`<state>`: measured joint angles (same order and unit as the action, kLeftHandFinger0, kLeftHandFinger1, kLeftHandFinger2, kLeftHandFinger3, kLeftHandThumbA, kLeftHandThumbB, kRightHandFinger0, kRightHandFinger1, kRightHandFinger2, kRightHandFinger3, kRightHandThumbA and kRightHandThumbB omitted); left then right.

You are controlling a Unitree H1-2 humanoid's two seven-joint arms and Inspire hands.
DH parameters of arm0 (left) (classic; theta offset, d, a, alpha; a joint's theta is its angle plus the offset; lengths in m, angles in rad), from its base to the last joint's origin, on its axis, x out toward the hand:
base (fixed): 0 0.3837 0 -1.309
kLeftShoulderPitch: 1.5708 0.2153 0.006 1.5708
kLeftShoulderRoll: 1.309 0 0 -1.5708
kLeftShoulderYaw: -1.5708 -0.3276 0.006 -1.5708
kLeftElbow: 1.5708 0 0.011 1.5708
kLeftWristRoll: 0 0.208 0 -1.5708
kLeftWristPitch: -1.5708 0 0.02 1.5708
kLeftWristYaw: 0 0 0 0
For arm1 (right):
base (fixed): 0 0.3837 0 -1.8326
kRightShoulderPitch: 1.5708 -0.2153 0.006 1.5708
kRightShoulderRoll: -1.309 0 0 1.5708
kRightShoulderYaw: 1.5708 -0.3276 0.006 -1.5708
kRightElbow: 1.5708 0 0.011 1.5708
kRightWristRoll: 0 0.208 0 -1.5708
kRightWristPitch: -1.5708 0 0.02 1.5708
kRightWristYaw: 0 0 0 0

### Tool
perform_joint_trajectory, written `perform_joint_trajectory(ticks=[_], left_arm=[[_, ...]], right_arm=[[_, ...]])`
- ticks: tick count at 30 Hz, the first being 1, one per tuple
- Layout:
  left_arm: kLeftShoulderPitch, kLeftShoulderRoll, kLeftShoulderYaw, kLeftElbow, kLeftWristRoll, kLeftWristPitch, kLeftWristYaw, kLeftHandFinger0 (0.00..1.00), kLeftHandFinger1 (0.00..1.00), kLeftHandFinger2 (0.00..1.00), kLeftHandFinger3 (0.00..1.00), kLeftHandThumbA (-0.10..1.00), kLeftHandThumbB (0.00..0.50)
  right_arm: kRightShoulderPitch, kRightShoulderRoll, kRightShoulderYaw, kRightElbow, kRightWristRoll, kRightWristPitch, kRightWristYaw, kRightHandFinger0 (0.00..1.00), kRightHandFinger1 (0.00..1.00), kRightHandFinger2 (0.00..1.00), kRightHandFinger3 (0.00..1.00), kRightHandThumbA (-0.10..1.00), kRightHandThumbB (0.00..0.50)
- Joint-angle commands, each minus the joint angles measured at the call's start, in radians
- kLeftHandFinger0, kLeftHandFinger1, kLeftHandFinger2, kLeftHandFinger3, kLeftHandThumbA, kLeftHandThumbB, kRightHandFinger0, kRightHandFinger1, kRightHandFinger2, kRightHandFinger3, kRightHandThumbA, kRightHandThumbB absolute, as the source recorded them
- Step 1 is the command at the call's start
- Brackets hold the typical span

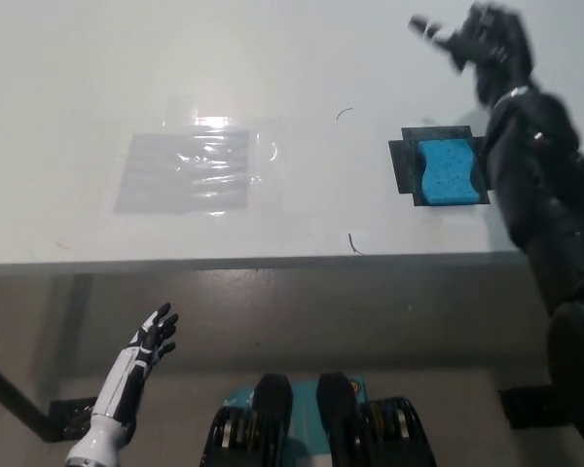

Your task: A soft sponge is kept on the balc marked spot on the table infront of the robot and it uses its right hand fist to press down on it and drrags it across the table in a back and forth manner twice to clean it

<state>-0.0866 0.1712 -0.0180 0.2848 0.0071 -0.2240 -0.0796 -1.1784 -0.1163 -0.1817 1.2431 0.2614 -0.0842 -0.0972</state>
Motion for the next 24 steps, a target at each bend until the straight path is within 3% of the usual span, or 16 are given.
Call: perform_joint_trajectory(ticks=[1,3,7,9,11,15,20,21,24], left_arm=[[-0.005,0.021,-0.013,-0.035,0.026,-0.06,-0.017,1.0,1.0,1.0,1.0,1.0,0.5],[0.001,0.026,-0.015,-0.041,0.021,-0.061,-0.027,1.0,1.0,1.0,1.0,1.0,0.5],[0.021,0.02,-0.016,-0.048,0.026,-0.057,-0.02,1.0,1.0,1.0,1.0,1.0,0.5],[0.03,0.022,-0.016,-0.048,0.025,-0.063,-0.022,1.0,1.0,1.0,1.0,1.0,0.5],[0.036,0.02,-0.014,-0.044,0.014,-0.065,-0.027,1.0,1.0,1.0,1.0,1.0,0.5],[0.047,0.013,-0.015,-0.054,0.011,-0.061,-0.03,1.0,1.0,1.0,1.0,1.0,0.5],[0.06,0.012,-0.009,-0.055,0.011,-0.066,-0.028,1.0,1.0,1.0,1.0,1.0,0.5],[0.059,0.012,-0.006,-0.051,0.008,-0.072,-0.027,1.0,1.0,1.0,1.0,1.0,0.5],[0.058,0.015,-0.005,-0.052,0.012,-0.07,-0.027,1.0,1.0,1.0,1.0,1.0,0.5]], right_arm=[[-0.123,0.016,0.011,0.127,-0.032,-0.154,-0.018,0.0,0.0,0.0,0.0,1.0,0.221],[-0.103,0.026,0.012,0.155,-0.032,-0.144,-0.014,0.0,0.0,0.0,0.0,1.0,0.196],[-0.042,0.048,0.034,0.183,-0.055,-0.132,-0.023,0.0,0.0,0.08,0.15,1.0,0.215],[-0.019,0.058,0.04,0.187,-0.058,-0.135,-0.027,0.0,0.0,0.06,0.12,1.0,0.209],[0.015,0.068,0.055,0.193,-0.073,-0.129,-0.033,0.0,0.0,0.12,0.14,1.0,0.231],[0.07,0.071,0.051,0.198,-0.072,-0.126,-0.024,0.0,0.0,0.15,0.11,1.0,0.199],[0.122,0.063,0.063,0.205,-0.093,-0.117,-0.047,0.0,0.01,0.24,0.18,1.0,0.227],[0.129,0.059,0.06,0.205,-0.089,-0.119,-0.046,0.0,0.01,0.24,0.17,1.0,0.196],[0.143,0.048,0.04,0.206,-0.074,-0.124,-0.042,0.0,0.0,0.19,0.14,1.0,0.193]])
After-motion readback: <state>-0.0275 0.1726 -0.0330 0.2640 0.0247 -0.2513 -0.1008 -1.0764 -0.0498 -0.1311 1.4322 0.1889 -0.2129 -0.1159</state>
